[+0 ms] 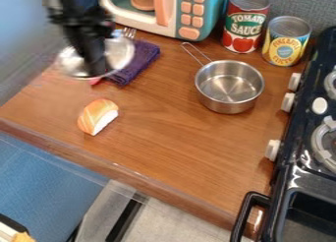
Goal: Placed the silver lid on the silver pot
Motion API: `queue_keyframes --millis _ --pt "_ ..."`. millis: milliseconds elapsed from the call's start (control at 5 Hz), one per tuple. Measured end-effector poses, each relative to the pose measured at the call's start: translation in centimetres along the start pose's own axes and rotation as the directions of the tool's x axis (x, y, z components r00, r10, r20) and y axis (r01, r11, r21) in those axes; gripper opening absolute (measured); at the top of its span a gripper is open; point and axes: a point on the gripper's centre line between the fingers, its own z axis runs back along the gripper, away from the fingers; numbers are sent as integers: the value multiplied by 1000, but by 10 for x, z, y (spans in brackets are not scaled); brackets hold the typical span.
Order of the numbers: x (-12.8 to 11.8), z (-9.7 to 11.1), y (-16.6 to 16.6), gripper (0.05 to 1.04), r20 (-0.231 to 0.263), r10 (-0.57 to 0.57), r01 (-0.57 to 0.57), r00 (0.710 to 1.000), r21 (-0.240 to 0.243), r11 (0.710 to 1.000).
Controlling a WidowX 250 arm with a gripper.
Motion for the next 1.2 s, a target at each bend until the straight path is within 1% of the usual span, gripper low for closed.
queue_keyframes --millis 200,400,600,800,1000,1200 --pt "25 1 -47 285 7 -43 43 999 -6 999" --pt "52 -17 -95 285 -28 -76 75 997 -16 997" --pt "75 -33 -128 285 -31 -104 104 994 2 995" --pt "95 -53 -140 285 -43 -106 107 993 20 994" --pt "106 -73 -143 285 -62 -102 104 993 45 993" --pt "106 -81 -144 285 -72 -101 105 992 52 993"
